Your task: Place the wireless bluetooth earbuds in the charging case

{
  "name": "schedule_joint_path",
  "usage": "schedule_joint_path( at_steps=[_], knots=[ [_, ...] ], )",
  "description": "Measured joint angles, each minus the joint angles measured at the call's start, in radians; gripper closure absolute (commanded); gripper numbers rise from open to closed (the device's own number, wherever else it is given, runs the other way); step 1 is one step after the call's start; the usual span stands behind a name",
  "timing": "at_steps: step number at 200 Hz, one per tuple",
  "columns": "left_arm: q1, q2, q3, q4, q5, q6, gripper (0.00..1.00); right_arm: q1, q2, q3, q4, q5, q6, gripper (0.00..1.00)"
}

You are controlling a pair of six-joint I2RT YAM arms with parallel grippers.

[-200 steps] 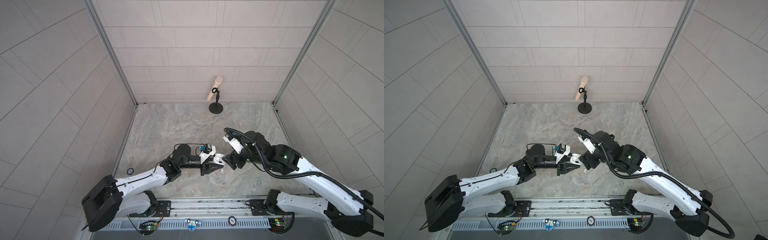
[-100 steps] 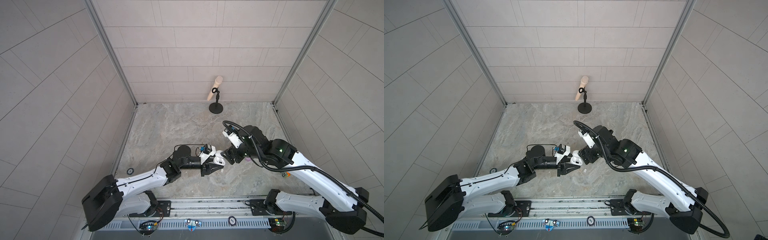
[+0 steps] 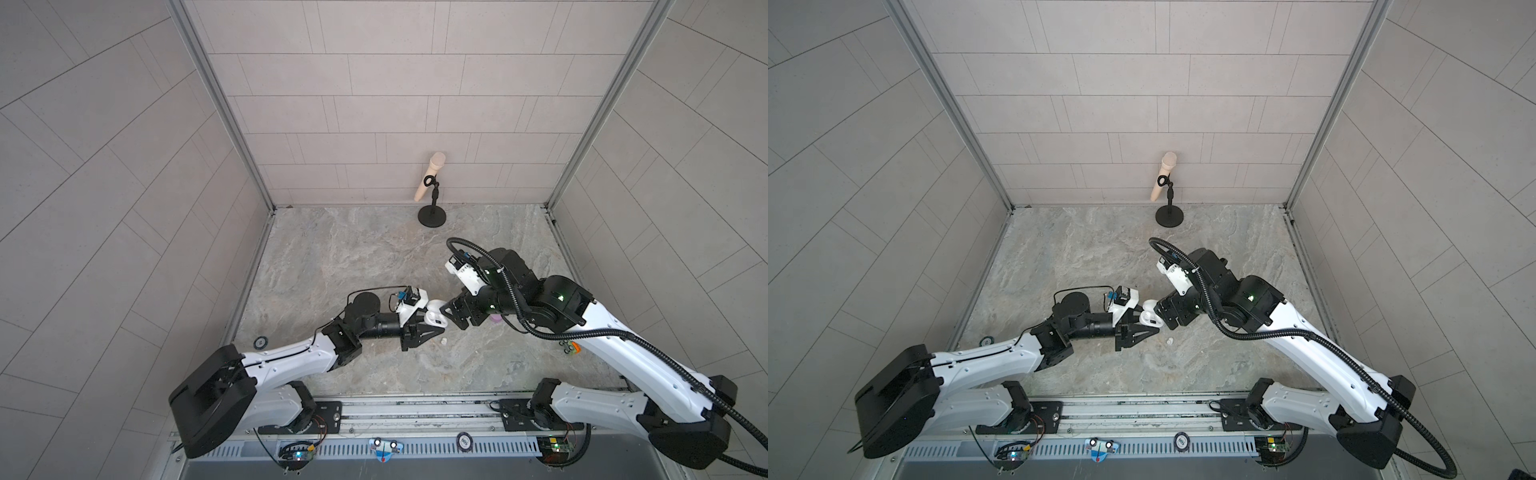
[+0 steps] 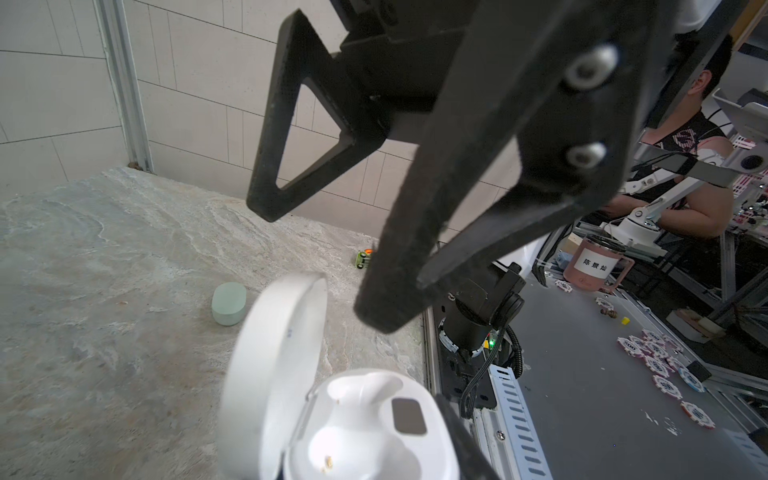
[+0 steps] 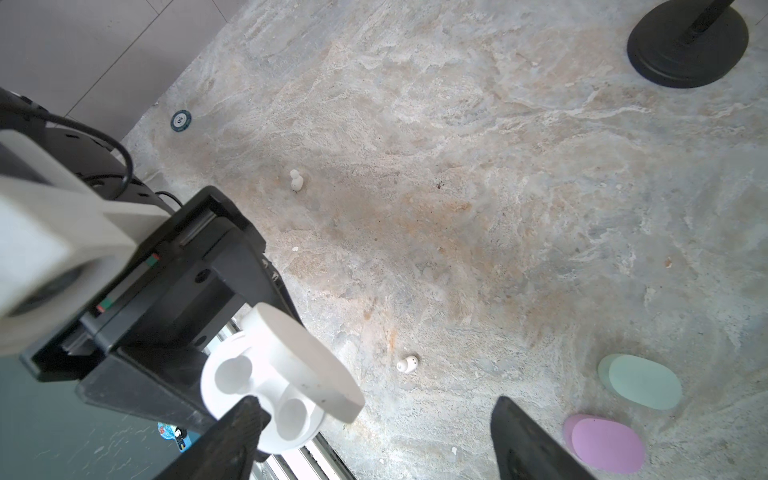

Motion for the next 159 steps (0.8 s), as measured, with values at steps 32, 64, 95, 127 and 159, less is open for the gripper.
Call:
schedule_joint_path(
  at_steps=[32,64,95,127,159],
  knots=[
    [0.024,0.000,-0.014,0.024,-0.010,-0.004,0.87,-0.008,-0.004,0.012,-0.003,-0.020,0.018,0.09],
    [0.069,0.000,-0.053,0.046,-0.037,-0.004,0.87,-0.052,-0.025,0.005,-0.011,-0.039,0.071,0.08],
    [0.108,-0.014,-0.080,0.053,-0.065,-0.003,0.87,-0.088,-0.050,-0.043,-0.006,-0.037,0.122,0.08],
    [0.138,-0.055,-0.106,0.069,-0.093,0.005,0.87,-0.101,-0.043,-0.180,0.026,-0.012,0.193,0.11],
    [0.144,-0.098,-0.132,0.075,-0.123,0.008,0.88,-0.102,0.078,-0.311,0.094,-0.021,0.293,0.12]
  ],
)
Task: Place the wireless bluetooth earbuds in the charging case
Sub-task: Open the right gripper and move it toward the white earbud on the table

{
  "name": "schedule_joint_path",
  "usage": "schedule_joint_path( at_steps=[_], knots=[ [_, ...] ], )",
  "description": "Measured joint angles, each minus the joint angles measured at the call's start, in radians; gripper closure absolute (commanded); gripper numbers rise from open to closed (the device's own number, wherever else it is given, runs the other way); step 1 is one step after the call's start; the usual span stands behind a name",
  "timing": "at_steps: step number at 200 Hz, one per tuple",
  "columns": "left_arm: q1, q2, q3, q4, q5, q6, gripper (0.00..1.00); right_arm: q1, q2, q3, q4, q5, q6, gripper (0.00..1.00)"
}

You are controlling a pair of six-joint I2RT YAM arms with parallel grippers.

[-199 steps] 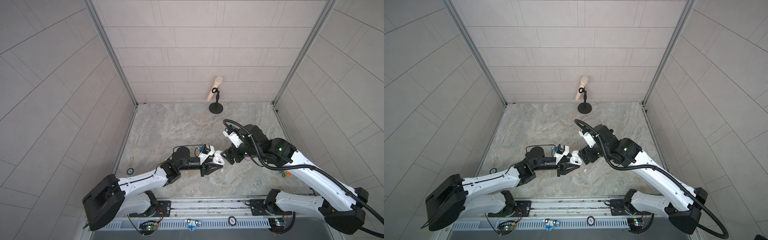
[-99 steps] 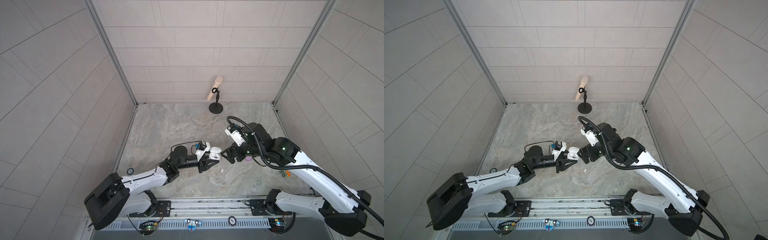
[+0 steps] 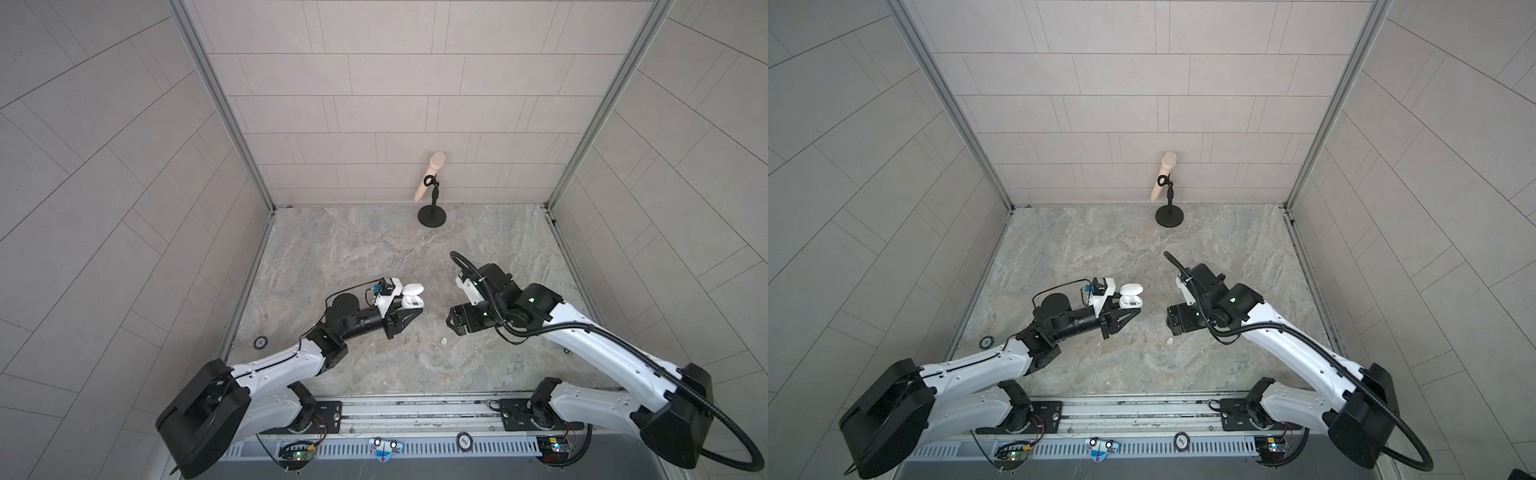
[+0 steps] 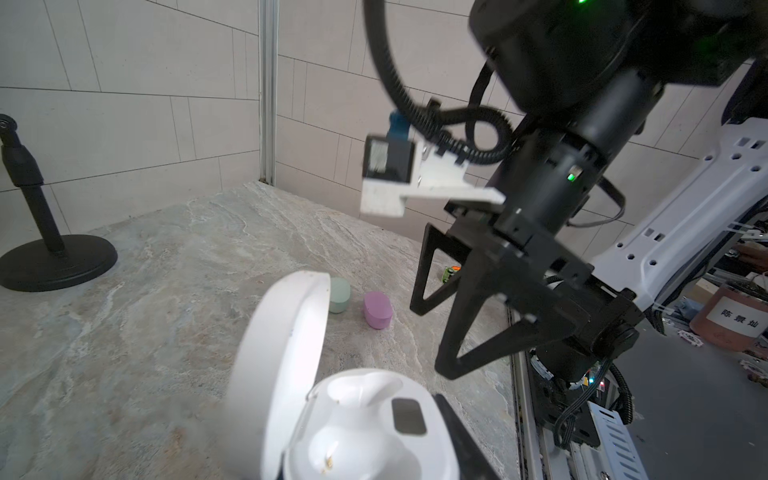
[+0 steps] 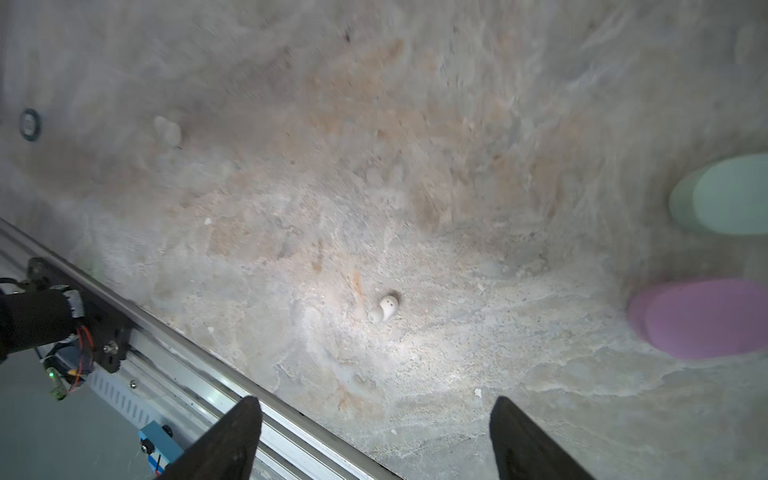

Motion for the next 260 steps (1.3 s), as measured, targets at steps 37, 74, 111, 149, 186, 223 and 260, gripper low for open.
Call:
schedule_joint_path(
  at_steps=[37,74,111,149,186,223,260],
  knots=[
    [0.000,-0.037,-0.039,0.007,-0.039,-0.001,0.88,0.012,0.141,-0.064,0.118,-0.009,0.099,0.16],
    [0.000,-0.084,-0.075,0.002,-0.072,0.000,0.88,0.031,0.243,-0.089,0.217,-0.028,0.187,0.22],
    [0.000,-0.138,-0.092,-0.011,-0.104,0.002,0.88,0.042,0.302,-0.123,0.290,-0.061,0.257,0.24],
    [0.000,-0.165,-0.093,-0.037,-0.123,0.008,0.88,0.057,0.340,-0.135,0.330,-0.087,0.303,0.24],
    [0.000,-0.171,-0.095,-0.053,-0.129,0.016,0.88,0.082,0.363,-0.123,0.379,-0.114,0.333,0.24],
    [0.000,-0.185,-0.102,-0.061,-0.136,0.023,0.89,0.090,0.367,-0.115,0.396,-0.135,0.353,0.24],
    [0.000,-0.198,-0.103,-0.066,-0.145,0.026,0.89,0.095,0.346,-0.075,0.378,-0.146,0.357,0.24]
  ],
)
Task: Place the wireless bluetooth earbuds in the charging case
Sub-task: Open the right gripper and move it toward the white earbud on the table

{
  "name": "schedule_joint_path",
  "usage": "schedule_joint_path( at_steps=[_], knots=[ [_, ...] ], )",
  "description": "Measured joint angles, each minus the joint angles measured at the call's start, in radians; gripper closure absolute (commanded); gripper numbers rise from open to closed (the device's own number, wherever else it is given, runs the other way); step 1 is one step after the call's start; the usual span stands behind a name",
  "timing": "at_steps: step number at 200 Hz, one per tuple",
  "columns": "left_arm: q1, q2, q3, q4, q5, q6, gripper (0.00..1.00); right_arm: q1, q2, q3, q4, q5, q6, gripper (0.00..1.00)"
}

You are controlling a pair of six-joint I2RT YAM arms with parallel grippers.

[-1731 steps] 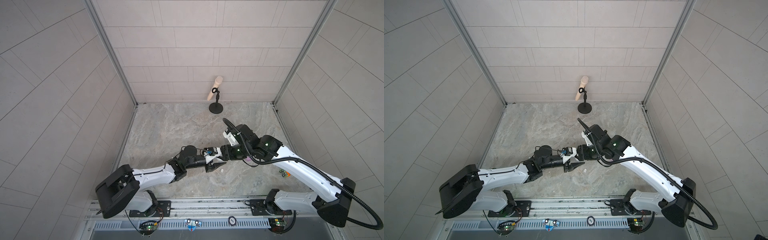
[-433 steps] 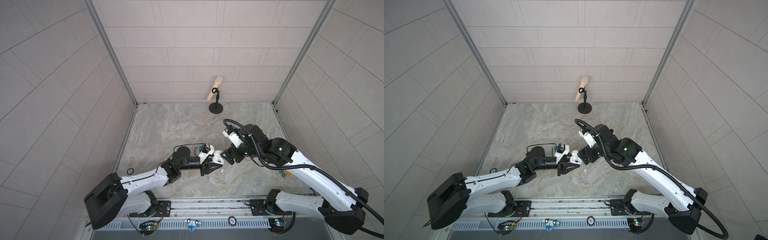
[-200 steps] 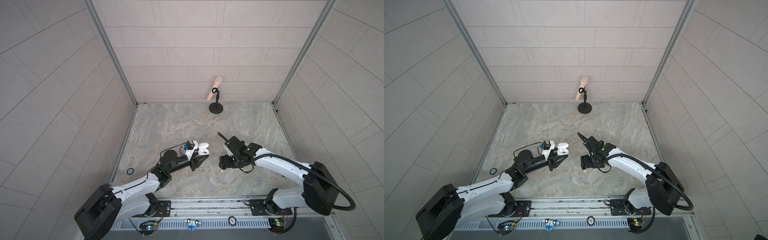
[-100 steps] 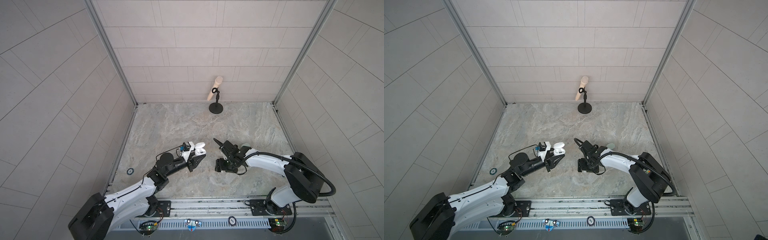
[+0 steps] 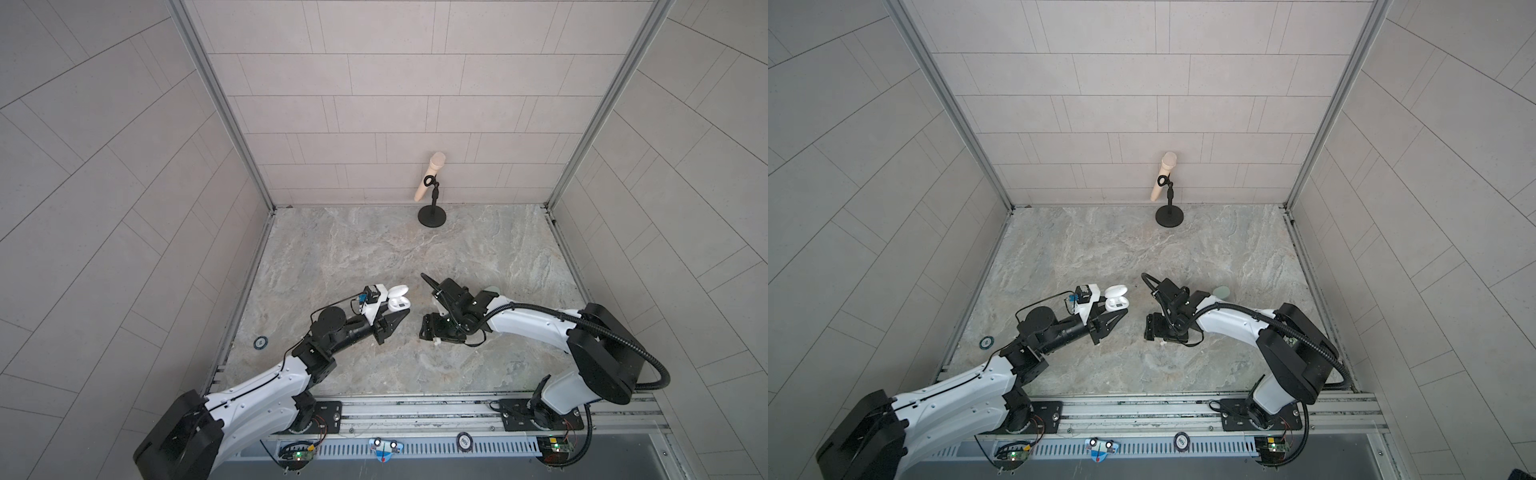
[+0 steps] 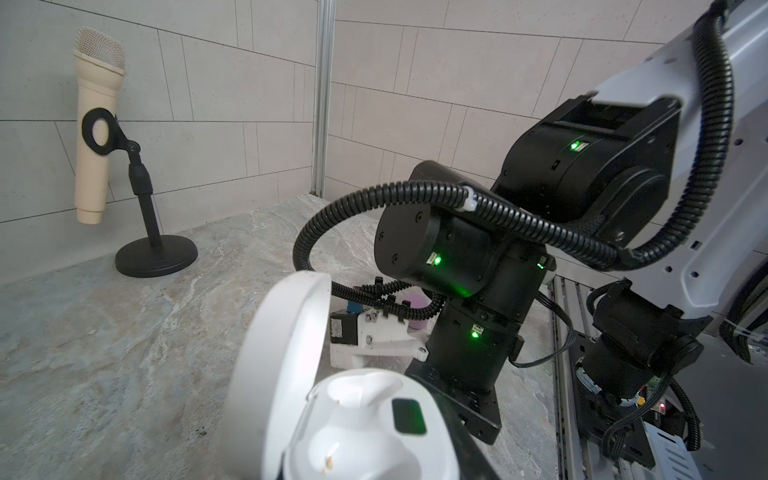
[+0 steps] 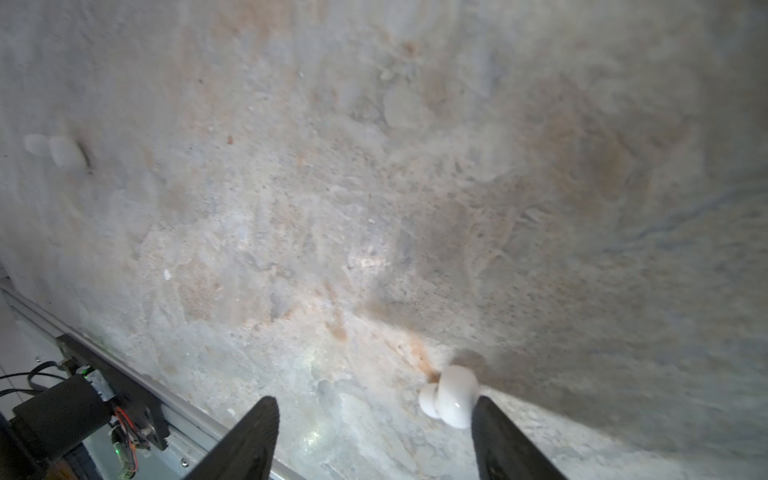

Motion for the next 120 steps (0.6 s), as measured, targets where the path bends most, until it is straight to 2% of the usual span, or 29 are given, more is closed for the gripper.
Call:
schedule_joint_path(
  at_steps=[55,120],
  knots=[
    [0.000,0.000,0.000,-0.015,-0.003,0.000,0.89,0.001,-0.019,0.008,-0.064,0.028,-0.022,0.24],
    [0.000,-0.024,-0.002,-0.039,-0.022,0.000,0.89,0.002,0.047,-0.014,-0.040,0.009,-0.023,0.25]
  ],
)
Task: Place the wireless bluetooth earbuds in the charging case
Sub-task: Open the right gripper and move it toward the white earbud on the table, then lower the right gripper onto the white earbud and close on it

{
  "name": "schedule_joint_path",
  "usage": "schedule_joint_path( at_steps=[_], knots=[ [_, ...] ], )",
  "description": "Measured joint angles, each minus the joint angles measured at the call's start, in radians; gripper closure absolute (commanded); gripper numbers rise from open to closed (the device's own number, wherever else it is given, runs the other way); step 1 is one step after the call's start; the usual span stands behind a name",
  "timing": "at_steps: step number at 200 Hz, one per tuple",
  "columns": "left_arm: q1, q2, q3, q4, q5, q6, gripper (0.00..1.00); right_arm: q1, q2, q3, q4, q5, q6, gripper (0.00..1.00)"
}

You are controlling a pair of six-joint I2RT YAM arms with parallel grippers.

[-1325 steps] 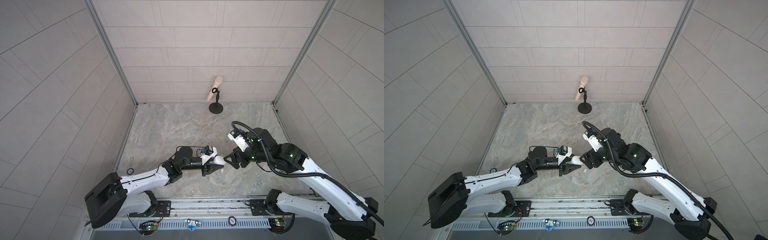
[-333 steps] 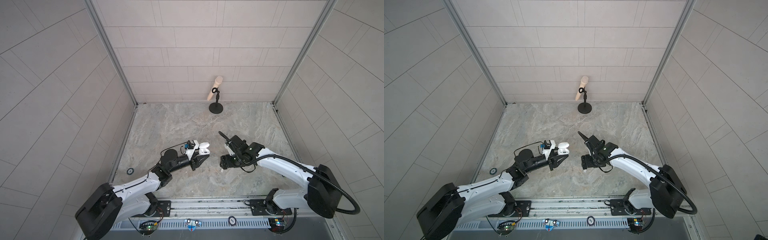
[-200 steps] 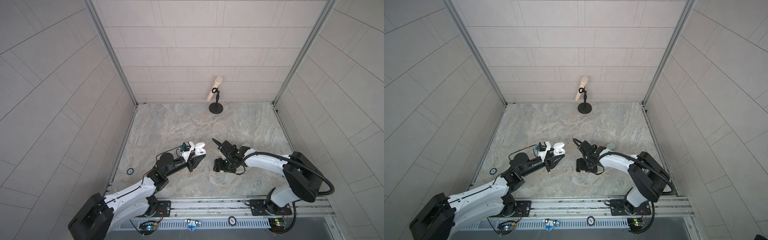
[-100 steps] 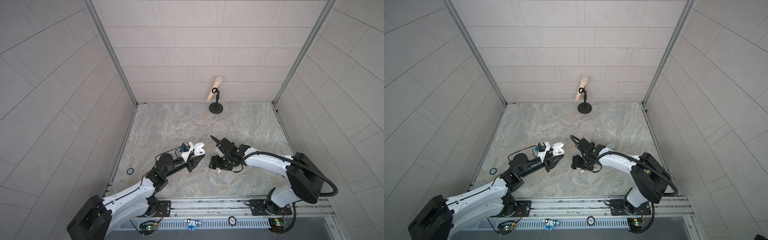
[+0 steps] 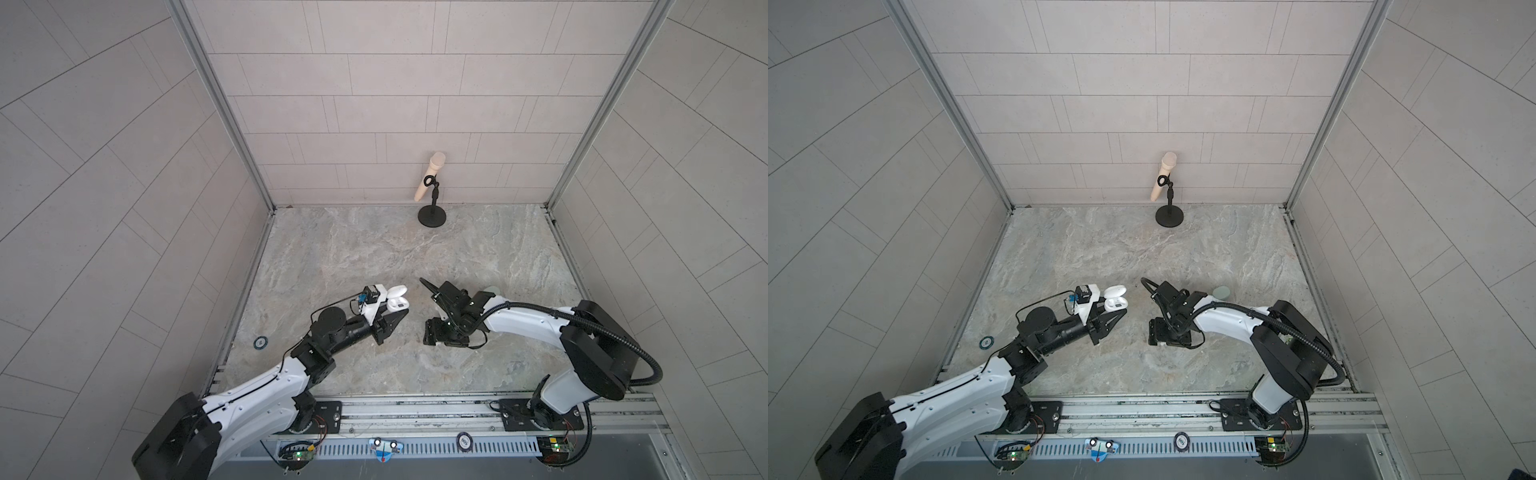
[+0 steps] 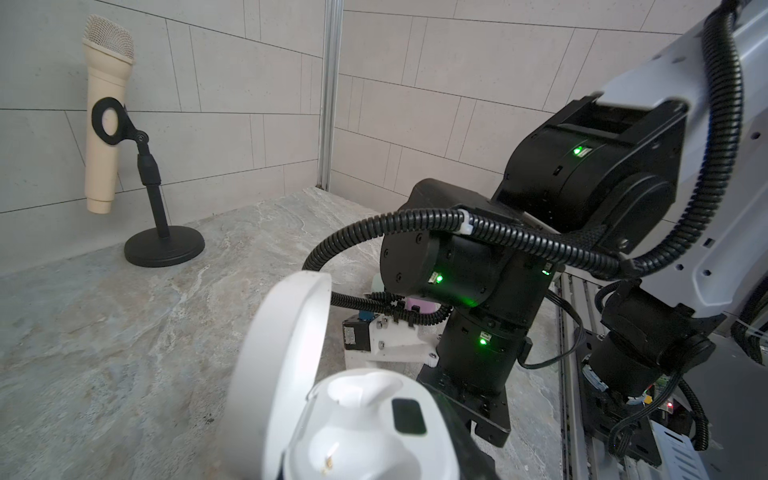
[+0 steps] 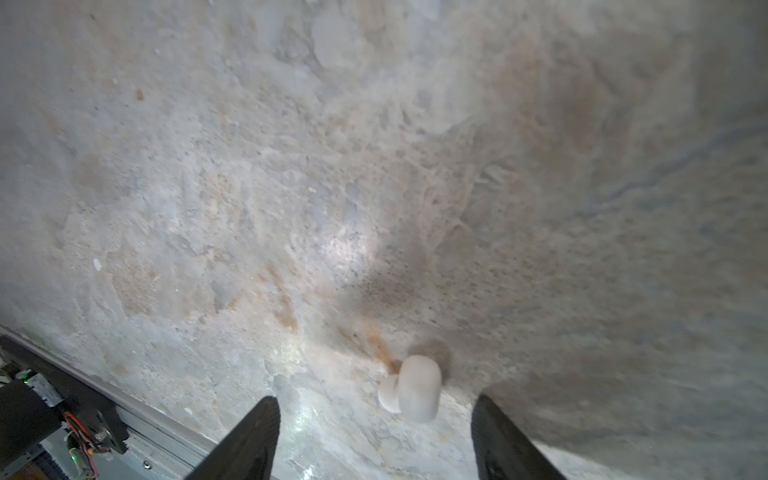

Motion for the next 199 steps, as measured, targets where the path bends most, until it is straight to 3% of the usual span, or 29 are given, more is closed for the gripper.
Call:
schedule_joint_path(
  at_steps=[121,199],
  knots=[
    [0.001,-0.026,0.000,-0.019,-0.021,0.008,0.89,0.007,0.018,0.075,0.036,-0.064,0.005,0.25],
    [0.001,-0.035,0.000,-0.025,-0.033,0.008,0.89,0.007,0.014,0.089,-0.049,0.001,-0.015,0.31]
  ],
)
